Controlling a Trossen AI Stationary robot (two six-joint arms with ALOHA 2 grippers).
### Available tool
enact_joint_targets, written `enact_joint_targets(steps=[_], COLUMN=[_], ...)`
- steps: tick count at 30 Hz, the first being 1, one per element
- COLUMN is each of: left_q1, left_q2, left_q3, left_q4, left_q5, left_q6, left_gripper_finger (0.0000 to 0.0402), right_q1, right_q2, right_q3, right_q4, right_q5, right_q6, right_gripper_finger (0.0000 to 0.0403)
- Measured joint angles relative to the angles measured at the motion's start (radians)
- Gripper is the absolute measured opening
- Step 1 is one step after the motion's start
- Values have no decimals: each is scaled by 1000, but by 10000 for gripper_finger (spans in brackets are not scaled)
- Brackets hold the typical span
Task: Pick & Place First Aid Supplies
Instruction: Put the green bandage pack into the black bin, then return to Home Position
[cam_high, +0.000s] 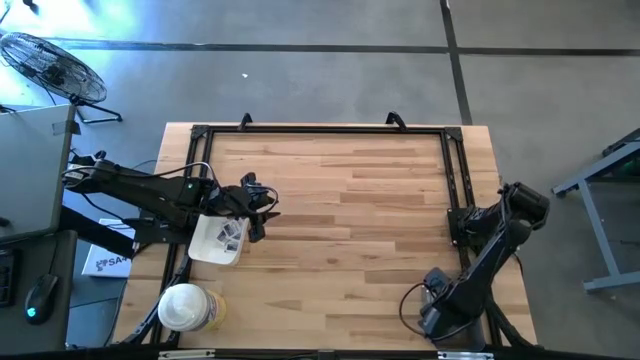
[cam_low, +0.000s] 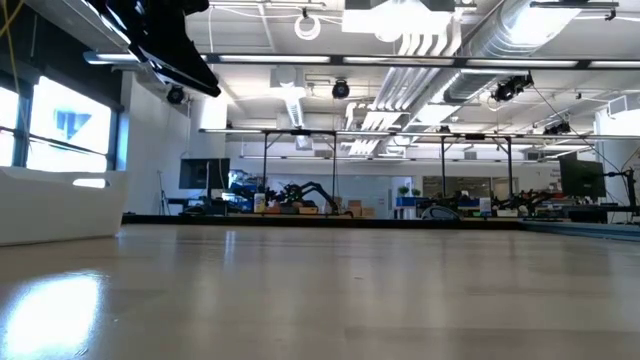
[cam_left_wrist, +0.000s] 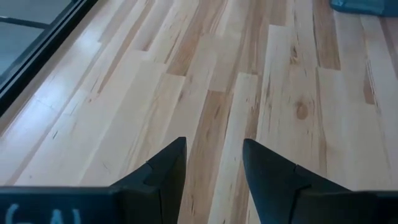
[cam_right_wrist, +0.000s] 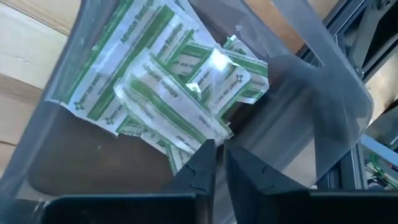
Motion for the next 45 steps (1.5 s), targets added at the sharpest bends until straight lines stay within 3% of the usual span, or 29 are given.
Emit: enact_joint_targets(steps=[9,15,19,25,30,36,39,45], left_q1=[0,0,0,0,0,0,0,0], left_q2=[0,0,0,0,0,0,0,0], left_q3=[0,0,0,0,0,0,0,0], left_q4=[0,4,23,22,22,20,21,20], left_q5=[0,0,-8,-22,-23,4,8,8], left_q6=[-4,-7,-7,-11,-10,-8,-8,-8], left_gripper_finger=[156,156,156,156,156,156,156,156], right_q1=[-19,-59,-77,-104,-193,-369,-464,-648], right_q2=[-2,-67,-135,-204,-207,-207,-205,-205], right_q3=[0,59,109,116,106,-24,-133,-311], right_q4=[12,-7,-53,-46,30,320,570,1037], right_q5=[48,2,141,520,655,666,598,349], right_q6=[0,0,-22,-159,-413,-890,-1133,-1502], right_gripper_finger=[112,110,93,74,49,7,3,2])
